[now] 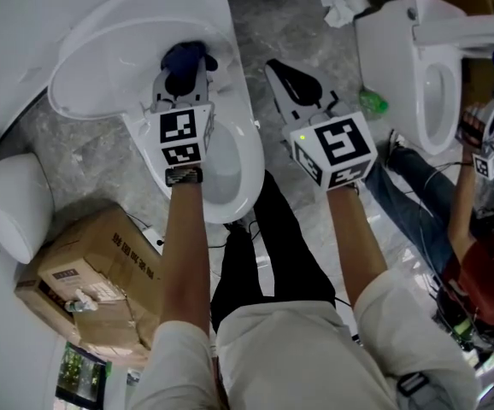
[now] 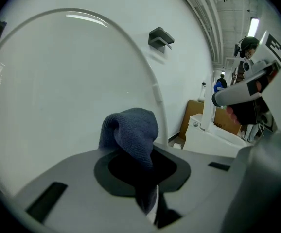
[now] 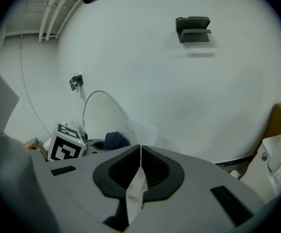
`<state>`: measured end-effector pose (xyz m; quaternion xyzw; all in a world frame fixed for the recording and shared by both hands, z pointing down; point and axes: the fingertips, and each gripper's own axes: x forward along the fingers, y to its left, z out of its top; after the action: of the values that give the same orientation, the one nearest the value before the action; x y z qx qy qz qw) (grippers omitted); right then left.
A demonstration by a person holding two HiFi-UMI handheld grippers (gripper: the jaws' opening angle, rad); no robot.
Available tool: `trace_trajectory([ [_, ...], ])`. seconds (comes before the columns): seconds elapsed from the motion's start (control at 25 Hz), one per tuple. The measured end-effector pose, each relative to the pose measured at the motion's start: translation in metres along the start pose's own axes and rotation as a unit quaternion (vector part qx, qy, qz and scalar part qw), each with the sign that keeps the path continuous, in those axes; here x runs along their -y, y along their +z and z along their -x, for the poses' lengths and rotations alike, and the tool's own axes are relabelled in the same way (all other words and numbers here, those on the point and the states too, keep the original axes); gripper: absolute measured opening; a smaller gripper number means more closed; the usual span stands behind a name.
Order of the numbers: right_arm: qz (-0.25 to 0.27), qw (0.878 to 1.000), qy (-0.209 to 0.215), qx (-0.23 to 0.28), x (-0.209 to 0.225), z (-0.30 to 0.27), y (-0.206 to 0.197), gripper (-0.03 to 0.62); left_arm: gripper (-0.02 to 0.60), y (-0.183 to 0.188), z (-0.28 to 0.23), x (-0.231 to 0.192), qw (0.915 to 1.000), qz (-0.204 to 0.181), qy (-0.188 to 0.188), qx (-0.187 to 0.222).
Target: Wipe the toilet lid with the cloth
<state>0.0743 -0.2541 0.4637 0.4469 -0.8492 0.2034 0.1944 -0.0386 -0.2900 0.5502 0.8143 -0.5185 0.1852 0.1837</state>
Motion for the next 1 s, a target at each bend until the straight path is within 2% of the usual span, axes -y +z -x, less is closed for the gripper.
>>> trace_trajectory([
  [0.32,-0.01,1.0,-0.008,-0.009,0.012,0.01,-0.019,0.029,0.051,-0.025,-0.032,0.039,0.9987,-0.008,-0.043,-0.025],
  [0.52,-0.018,1.0,-0.01,-0.021,0.019,0.016,-0.034,0.029,0.051,-0.038,-0.041,0.044,0.9981,0.023,-0.057,-0.004],
  [1.0,-0.011,0.999,0.001,-0.042,0.018,0.006,-0.046,0.029,0.051,-0.13,-0.054,0.015,0.9934,0.018,-0.03,-0.11],
])
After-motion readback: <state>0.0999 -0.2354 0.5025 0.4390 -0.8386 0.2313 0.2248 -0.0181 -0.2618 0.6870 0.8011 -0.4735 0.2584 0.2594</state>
